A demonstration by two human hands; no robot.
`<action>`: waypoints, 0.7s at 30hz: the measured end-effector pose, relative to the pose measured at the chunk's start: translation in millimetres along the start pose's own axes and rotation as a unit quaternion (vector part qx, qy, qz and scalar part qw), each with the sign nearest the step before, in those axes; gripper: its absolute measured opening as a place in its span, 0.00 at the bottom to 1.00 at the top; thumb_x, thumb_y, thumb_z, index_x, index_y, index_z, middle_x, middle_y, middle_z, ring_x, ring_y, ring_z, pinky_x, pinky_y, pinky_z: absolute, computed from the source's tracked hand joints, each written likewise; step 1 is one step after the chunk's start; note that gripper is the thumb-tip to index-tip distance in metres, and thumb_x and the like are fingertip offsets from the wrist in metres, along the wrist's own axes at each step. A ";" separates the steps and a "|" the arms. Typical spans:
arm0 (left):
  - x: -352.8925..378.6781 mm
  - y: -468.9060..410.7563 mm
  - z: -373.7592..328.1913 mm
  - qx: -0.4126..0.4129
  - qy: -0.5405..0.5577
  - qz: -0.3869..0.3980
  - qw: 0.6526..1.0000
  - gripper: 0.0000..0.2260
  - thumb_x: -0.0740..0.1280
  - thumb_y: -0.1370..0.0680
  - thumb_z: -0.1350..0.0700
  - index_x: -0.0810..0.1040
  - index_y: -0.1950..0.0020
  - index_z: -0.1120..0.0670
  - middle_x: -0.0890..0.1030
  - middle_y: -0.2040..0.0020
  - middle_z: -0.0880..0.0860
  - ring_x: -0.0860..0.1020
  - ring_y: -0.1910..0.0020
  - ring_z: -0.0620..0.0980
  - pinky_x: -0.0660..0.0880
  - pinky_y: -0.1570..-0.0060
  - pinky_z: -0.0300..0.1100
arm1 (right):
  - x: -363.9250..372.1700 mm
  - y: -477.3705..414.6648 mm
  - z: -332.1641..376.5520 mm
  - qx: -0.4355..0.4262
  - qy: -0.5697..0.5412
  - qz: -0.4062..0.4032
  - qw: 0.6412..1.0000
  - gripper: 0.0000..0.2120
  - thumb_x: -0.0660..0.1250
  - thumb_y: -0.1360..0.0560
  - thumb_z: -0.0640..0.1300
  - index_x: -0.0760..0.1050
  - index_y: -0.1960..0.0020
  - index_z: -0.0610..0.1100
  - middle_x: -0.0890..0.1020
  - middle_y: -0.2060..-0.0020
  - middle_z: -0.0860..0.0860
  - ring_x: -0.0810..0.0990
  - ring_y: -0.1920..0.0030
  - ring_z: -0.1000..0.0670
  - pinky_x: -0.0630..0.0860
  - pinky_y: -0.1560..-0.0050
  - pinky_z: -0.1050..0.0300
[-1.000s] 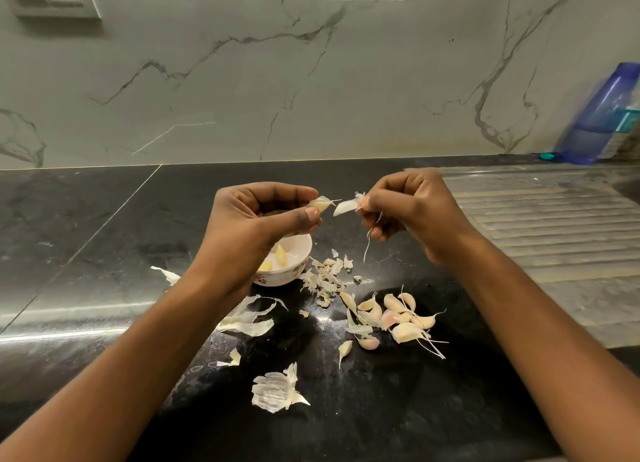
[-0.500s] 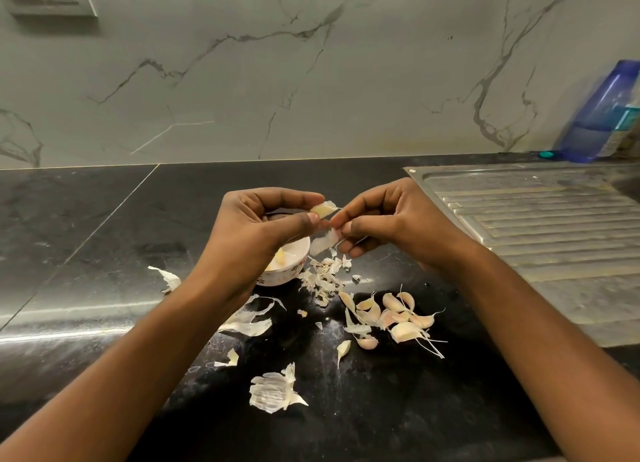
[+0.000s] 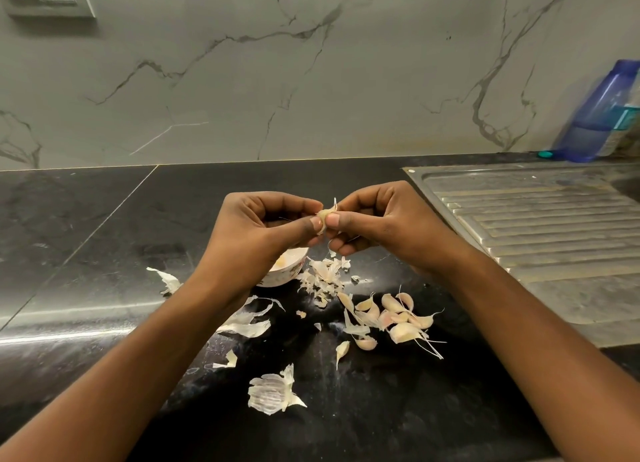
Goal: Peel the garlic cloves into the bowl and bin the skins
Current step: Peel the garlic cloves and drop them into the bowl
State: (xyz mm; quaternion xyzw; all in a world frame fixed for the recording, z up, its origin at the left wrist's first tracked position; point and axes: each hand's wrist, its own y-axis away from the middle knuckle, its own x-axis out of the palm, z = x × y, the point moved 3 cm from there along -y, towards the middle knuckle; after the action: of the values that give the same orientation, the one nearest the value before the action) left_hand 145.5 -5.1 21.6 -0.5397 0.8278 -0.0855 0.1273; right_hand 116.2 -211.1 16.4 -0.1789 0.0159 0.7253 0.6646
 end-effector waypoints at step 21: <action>1.1 0.3 1.0 -0.015 0.001 -0.006 1.000 0.06 0.76 0.26 0.65 0.87 0.50 0.59 0.89 0.56 0.56 0.88 0.55 0.53 0.83 0.54 0.36 | 5.1 0.3 -1.7 -0.044 0.039 -0.027 0.998 0.04 0.72 0.21 0.34 0.85 0.48 0.33 0.88 0.60 0.41 0.88 0.63 0.45 0.86 0.59 0.55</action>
State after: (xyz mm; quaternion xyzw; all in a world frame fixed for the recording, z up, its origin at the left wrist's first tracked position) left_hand 145.1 -6.0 20.5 -0.5460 0.8260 -0.0745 0.1184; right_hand 116.1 -206.7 13.3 -0.2361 0.0052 0.6992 0.6748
